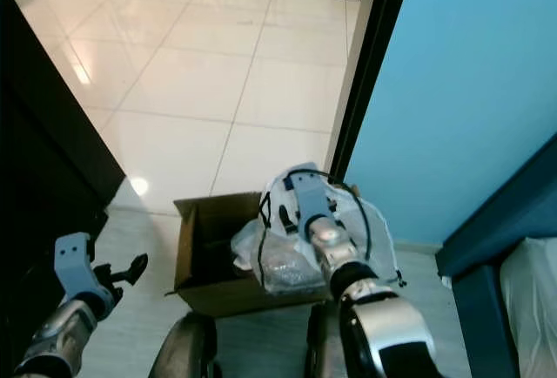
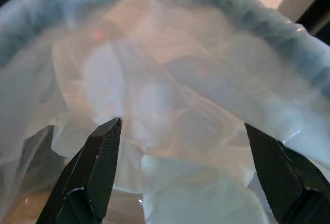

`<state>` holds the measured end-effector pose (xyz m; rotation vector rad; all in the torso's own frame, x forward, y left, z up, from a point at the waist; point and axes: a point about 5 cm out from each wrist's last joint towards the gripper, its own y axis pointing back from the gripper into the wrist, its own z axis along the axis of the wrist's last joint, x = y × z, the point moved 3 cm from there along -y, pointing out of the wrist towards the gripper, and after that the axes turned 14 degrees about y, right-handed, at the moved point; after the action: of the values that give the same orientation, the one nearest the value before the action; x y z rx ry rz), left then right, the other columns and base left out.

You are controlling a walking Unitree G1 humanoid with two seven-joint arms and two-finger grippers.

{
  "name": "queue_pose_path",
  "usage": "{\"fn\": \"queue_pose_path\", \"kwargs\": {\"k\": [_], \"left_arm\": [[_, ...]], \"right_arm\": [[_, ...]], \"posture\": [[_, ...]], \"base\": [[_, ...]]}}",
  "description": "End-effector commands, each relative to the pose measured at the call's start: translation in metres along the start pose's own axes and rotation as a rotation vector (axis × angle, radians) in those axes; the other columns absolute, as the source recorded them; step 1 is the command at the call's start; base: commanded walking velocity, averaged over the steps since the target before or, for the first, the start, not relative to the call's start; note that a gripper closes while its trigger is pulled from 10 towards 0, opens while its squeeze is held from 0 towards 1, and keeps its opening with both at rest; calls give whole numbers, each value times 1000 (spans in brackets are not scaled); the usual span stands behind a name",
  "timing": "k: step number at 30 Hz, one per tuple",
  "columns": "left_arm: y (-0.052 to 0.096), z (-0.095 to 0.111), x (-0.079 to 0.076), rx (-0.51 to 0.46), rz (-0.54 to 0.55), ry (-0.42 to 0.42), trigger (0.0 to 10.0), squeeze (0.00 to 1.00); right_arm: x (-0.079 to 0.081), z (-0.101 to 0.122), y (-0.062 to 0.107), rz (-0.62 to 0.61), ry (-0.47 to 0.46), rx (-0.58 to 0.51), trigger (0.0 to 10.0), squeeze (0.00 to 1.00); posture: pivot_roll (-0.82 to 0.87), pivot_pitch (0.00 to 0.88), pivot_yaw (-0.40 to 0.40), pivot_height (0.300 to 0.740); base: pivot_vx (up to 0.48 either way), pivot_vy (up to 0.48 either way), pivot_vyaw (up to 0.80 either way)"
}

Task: Clean up the room

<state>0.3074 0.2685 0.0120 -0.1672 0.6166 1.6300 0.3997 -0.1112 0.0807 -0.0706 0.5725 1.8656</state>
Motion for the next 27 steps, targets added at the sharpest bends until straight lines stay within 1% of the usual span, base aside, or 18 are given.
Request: {"fn": "queue_pose_path", "kwargs": {"k": [1,8,9,10,11,13,14,15,16,18,19,20,21,23,24,25,26,27], "left_arm": [[0,-8,-1,24,13,25,10000,0],[-6,-8,-9,25,7,37,10000,0],[-7,-8,-11,26,5,39,10000,0],[-8,-8,-13,27,0,39,10000,0],[-9,-7,-15,29,-4,40,10000,0],[-10,-6,-16,29,-7,37,10000,0],[-12,-3,-16,25,-10,32,10000,0],[-12,-3,-16,25,-10,32,10000,0],[-13,1,-17,19,-11,31,10000,0],[-13,2,-17,17,-12,31,10000,0],[-14,3,-17,14,-11,32,10000,0],[-15,4,-18,12,-11,32,10000,0],[-15,4,-18,12,-11,32,10000,0],[-16,5,-19,11,-6,34,10000,0],[-16,4,-18,14,1,35,10000,0],[-16,4,-18,14,1,35,10000,0],[-15,3,-17,16,7,36,10000,0],[-15,1,-16,22,15,38,10000,0]], "right_arm": [[-8,-6,4,48,-3,-3,10000,0],[-25,-6,16,157,-59,-86,10000,0],[-30,-10,21,175,-16,-84,10000,0],[-30,-18,25,218,19,-69,10000,1000],[-29,-24,29,256,37,-57,10000,1000],[-30,-27,31,257,47,-56,10000,1000],[-31,-23,34,260,-16,-96,10000,1000],[-31,-23,34,260,-16,-96,10000,1000],[-26,-15,42,347,-69,-176,10000,1000],[-24,-13,45,372,-76,-195,10000,1000],[-20,-6,54,448,-108,-257,10000,282],[-20,4,65,506,-143,-341,10000,0],[-20,4,65,506,-143,-341,10000,0],[-32,20,76,496,-250,-466,10000,0],[-46,17,69,401,-374,-478,10000,0],[-46,17,69,401,-374,-478,10000,0],[-53,13,63,340,-464,-474,10000,0],[-51,-3,53,274,-538,-408,10000,0]], "posture": [[65,123,-40,615],[35,88,-35,615],[27,78,-25,615],[24,73,-22,615],[21,70,-18,615],[20,67,-15,615],[18,63,-12,615],[18,63,-12,615],[19,57,-10,615],[19,57,-10,615],[16,48,-9,615],[14,45,-10,615],[14,45,-10,615],[5,36,-11,615],[-9,24,-11,615],[-9,24,-11,615],[-9,24,-11,620],[-16,12,-15,625]], "base": [[0,0,0],[0,0,0],[0,0,0],[0,0,0],[0,0,0],[0,0,0],[0,0,0],[0,0,0],[0,0,0],[0,0,0],[0,0,0],[0,0,0],[0,0,0],[0,0,0],[0,0,0],[0,0,0],[0,0,0],[0,0,0]]}}
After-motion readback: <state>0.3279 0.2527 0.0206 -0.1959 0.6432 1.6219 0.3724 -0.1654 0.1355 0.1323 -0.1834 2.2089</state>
